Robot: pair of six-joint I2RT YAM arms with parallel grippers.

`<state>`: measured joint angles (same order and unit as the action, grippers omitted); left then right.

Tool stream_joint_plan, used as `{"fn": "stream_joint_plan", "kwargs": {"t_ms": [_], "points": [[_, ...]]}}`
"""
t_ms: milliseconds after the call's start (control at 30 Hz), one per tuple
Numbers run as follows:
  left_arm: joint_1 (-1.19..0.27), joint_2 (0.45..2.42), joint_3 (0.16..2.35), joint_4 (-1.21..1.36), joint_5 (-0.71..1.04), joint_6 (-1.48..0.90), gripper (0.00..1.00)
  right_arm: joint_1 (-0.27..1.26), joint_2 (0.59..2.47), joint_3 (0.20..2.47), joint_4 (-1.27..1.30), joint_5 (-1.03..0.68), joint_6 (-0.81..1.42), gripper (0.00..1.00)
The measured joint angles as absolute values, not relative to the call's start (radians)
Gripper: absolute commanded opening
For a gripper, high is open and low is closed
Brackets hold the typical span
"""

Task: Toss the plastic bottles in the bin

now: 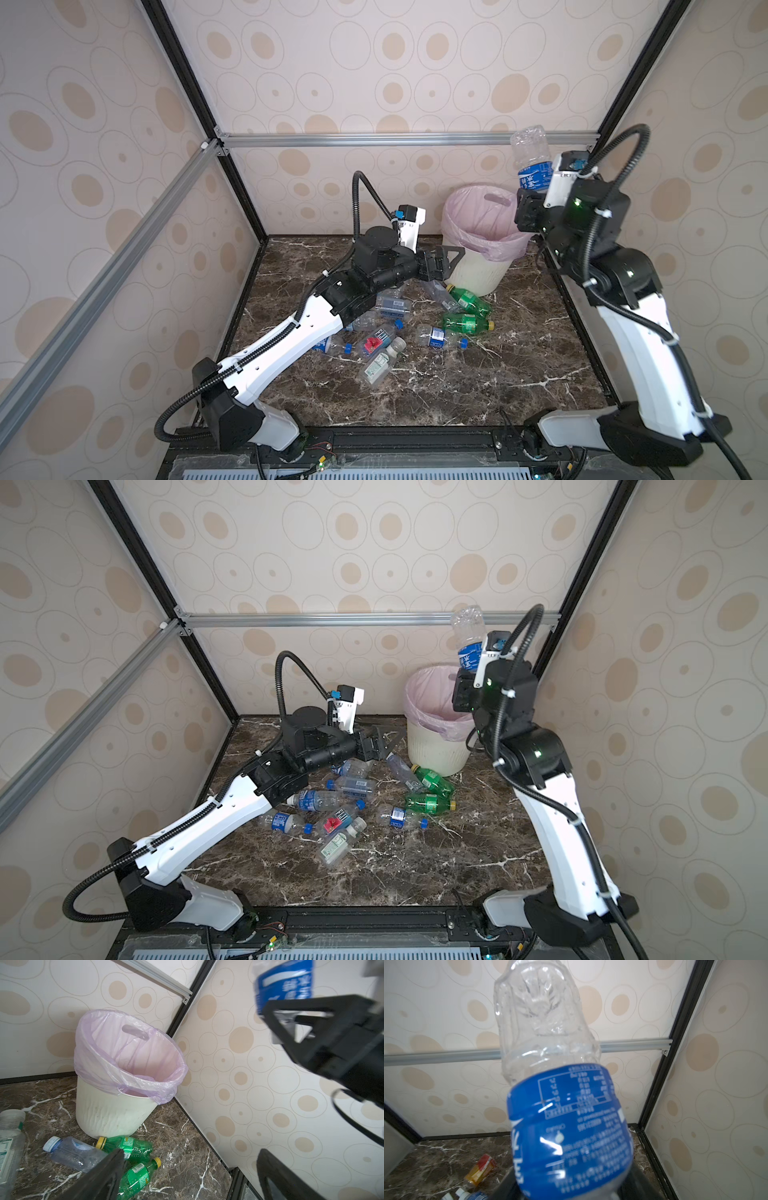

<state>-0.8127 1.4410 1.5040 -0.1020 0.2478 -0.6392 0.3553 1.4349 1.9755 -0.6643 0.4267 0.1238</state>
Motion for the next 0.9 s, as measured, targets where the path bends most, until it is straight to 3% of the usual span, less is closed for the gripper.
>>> {"fn": "stream_joint_plan", "kwargs": {"t_ms": [133,300,600,900], "points": [[-0.813,1.425,1.498,-0.126,0.226,-0.629,0.99,0.294,1.661,2.056,-0.742,0.372,0.168,0.86],[-0.813,1.39,1.475,-0.159,0.195,-0.612,0.99,0.295,1.687,2.009,-0.805,0.321,0.192,1.0],[-0.807,1.387,1.461,-0.196,0.161,-0.61,0.99,0.295,1.561,1.988,-0.782,0.291,0.202,1.0],[-0.683,1.386,1.439,-0.282,0.143,-0.633,0.99,0.302,1.444,1.752,-0.735,0.212,0.224,1.0]]}}
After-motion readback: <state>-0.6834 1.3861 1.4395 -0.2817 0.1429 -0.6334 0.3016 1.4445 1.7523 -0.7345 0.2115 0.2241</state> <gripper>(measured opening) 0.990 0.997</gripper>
